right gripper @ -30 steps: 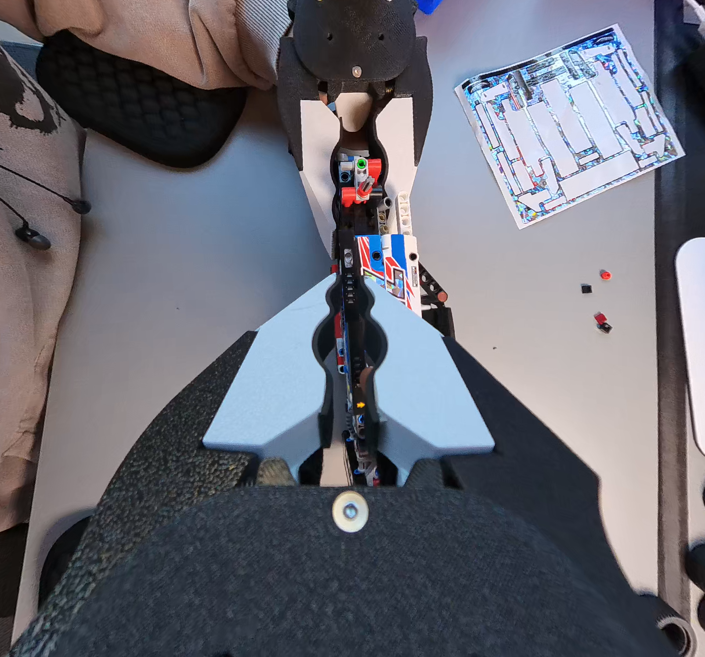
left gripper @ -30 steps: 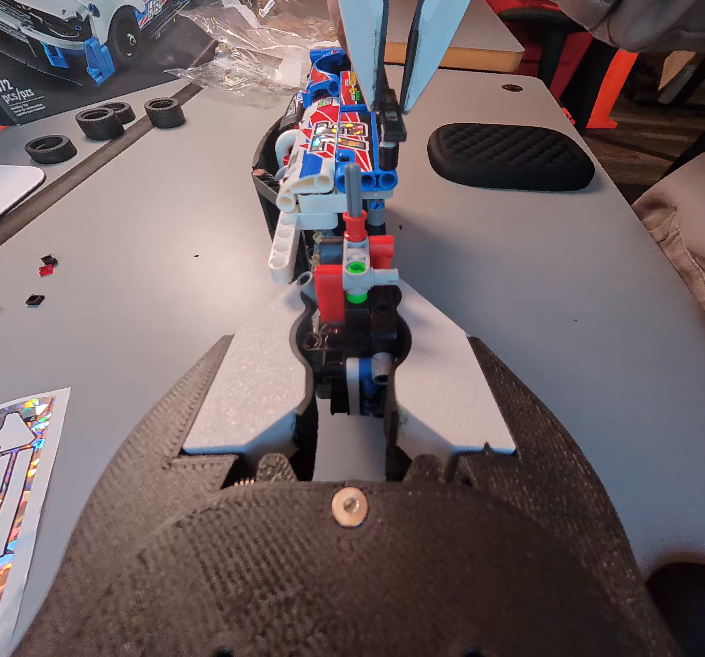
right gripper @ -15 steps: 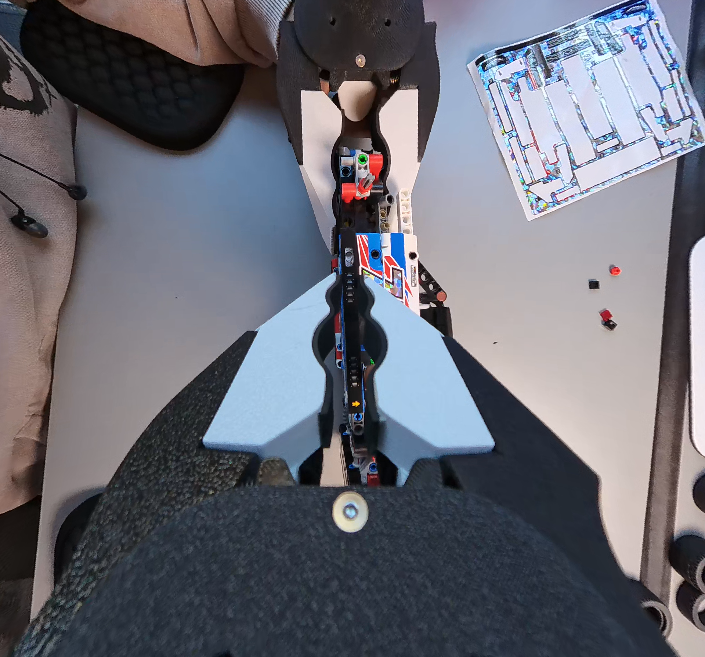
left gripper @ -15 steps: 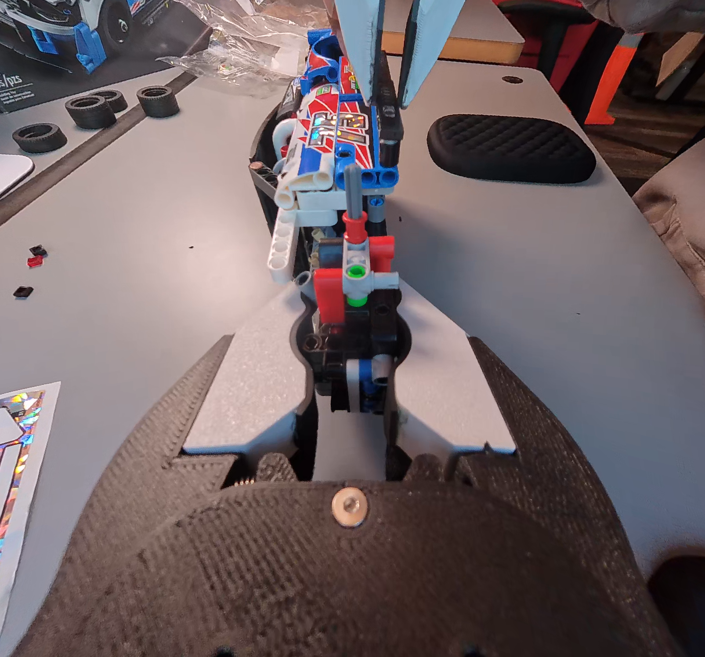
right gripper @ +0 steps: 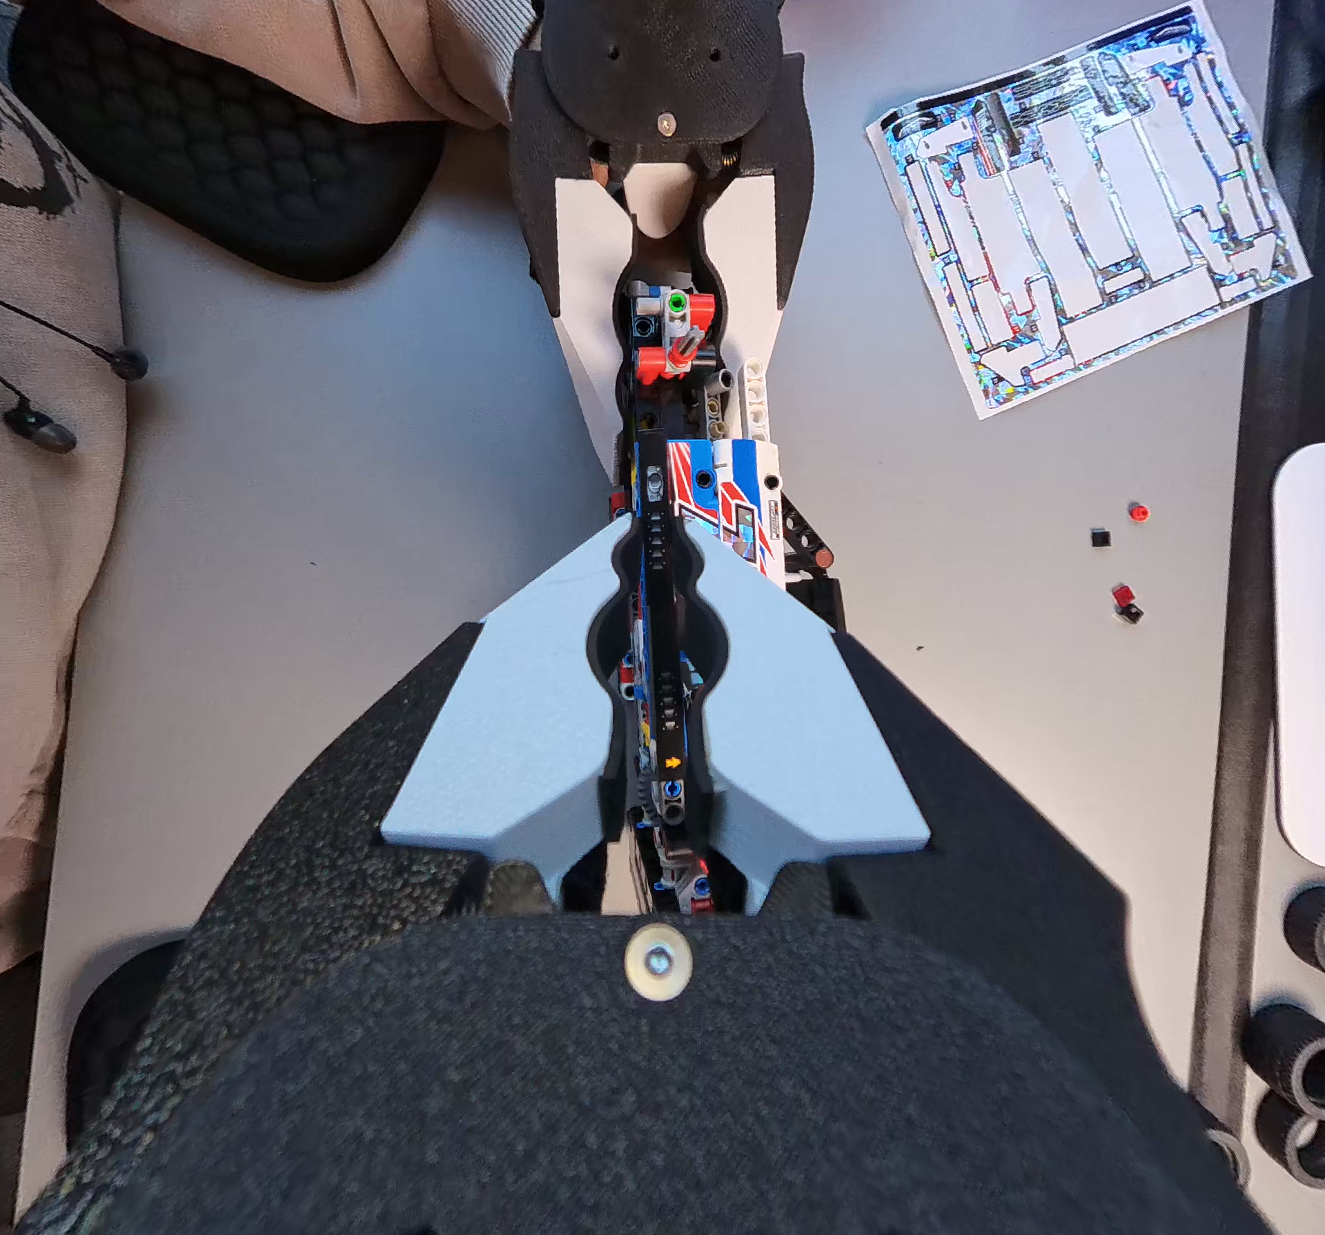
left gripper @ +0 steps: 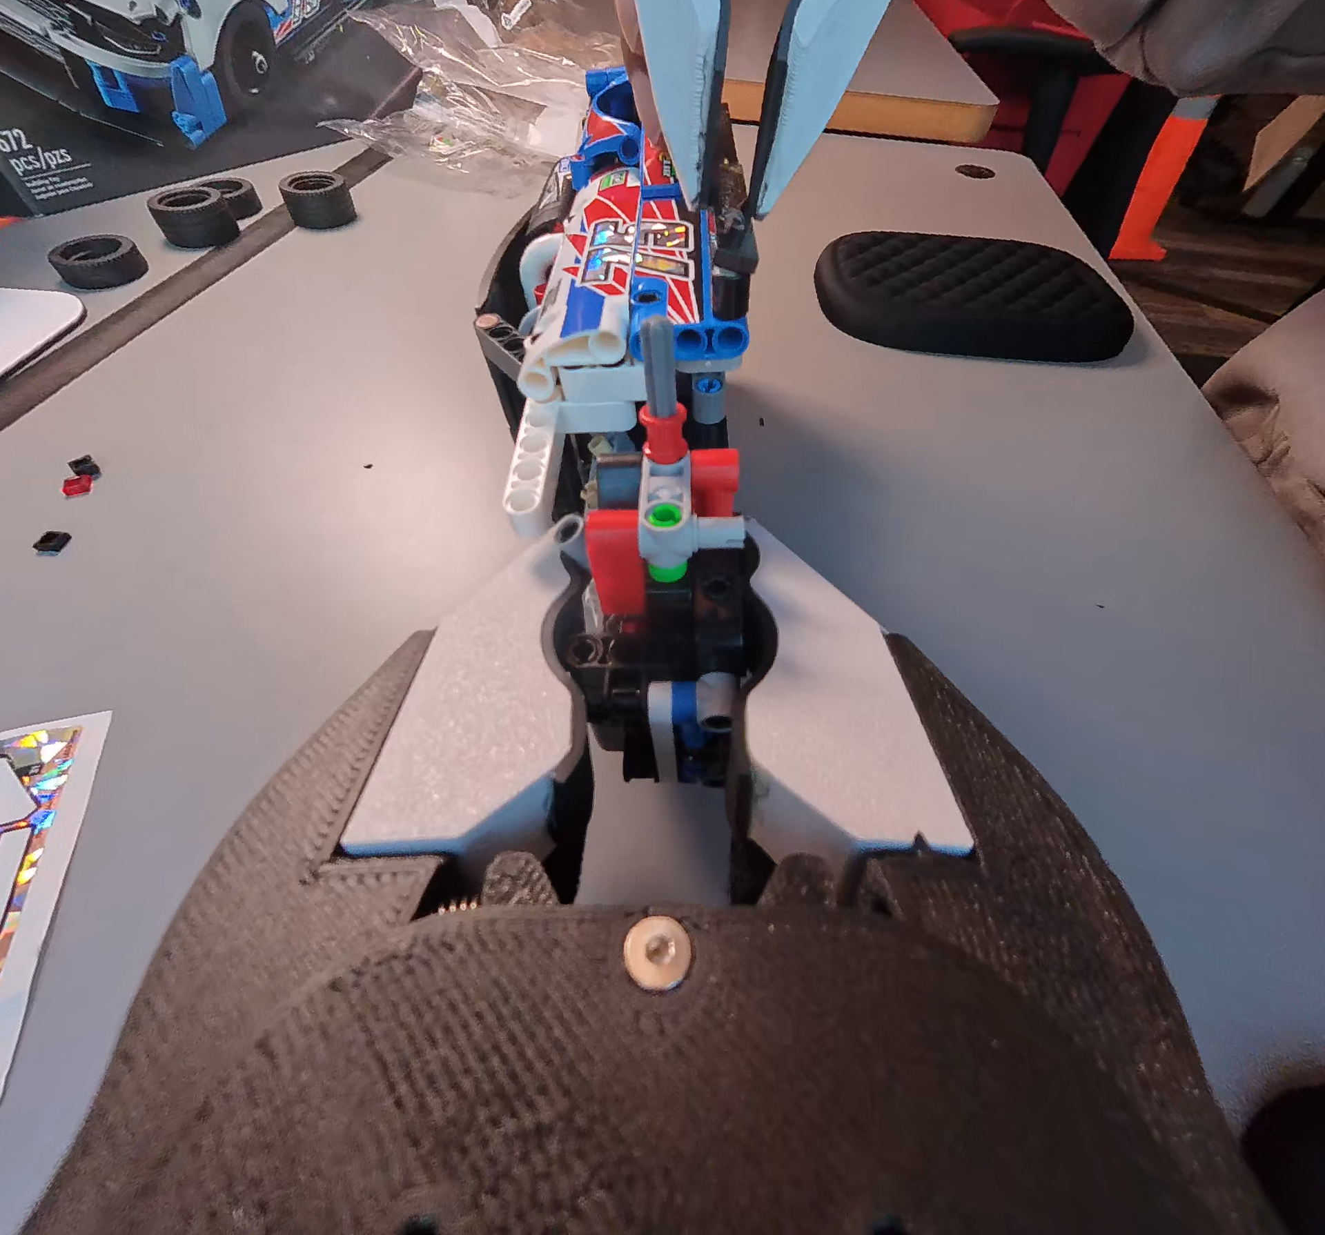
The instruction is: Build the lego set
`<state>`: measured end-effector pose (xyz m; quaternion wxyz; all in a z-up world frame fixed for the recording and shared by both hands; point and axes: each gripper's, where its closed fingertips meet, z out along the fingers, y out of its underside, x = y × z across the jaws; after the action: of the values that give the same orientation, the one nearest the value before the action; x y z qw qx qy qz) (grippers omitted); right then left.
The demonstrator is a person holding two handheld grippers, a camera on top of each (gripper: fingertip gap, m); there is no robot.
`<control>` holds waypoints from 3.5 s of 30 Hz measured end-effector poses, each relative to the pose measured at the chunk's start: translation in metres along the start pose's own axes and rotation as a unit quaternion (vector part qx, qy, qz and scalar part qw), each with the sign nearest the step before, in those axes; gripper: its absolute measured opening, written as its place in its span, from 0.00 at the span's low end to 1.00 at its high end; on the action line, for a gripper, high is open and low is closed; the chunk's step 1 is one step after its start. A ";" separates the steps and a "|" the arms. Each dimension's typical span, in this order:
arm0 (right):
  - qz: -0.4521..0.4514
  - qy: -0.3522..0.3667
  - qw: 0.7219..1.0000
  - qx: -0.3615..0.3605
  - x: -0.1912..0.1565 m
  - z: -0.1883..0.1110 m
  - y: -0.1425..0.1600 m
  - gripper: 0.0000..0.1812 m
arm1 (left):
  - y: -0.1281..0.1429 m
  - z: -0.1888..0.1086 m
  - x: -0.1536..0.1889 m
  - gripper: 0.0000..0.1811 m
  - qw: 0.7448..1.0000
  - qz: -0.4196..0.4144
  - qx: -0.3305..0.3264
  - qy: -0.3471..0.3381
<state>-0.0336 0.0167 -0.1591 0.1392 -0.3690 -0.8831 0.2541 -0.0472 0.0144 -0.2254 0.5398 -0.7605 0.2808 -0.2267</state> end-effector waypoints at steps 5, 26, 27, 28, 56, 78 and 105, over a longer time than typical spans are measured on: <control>-0.001 0.000 1.000 0.003 0.000 0.000 0.000 0.02 | -0.004 0.002 -0.002 0.22 1.000 -0.008 0.013 -0.009; -0.004 -0.015 1.000 0.000 -0.006 -0.001 0.002 0.02 | -0.005 0.004 0.001 0.19 1.000 -0.005 0.017 -0.008; -0.006 -0.014 1.000 -0.001 -0.006 -0.001 0.002 0.02 | -0.005 0.004 0.001 0.19 1.000 -0.006 0.017 -0.007; -0.008 -0.013 1.000 -0.003 -0.005 -0.001 0.002 0.03 | -0.005 0.004 0.001 0.19 1.000 -0.007 0.017 -0.007; 0.039 -0.044 0.997 -0.042 -0.004 0.000 0.004 0.03 | -0.004 0.005 0.001 0.19 0.999 -0.028 0.012 0.009; 0.082 -0.171 0.978 -0.083 0.001 0.002 0.012 0.04 | -0.004 0.007 -0.002 0.19 0.999 -0.040 0.013 0.023; -0.025 -0.058 0.994 -0.093 0.005 -0.006 0.012 0.03 | -0.004 0.007 -0.003 0.19 0.999 -0.042 0.012 0.023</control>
<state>-0.0268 0.0297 -0.1605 0.0591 -0.3430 -0.9185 0.1878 -0.0437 0.0221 -0.2236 0.5321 -0.7596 0.2586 -0.2701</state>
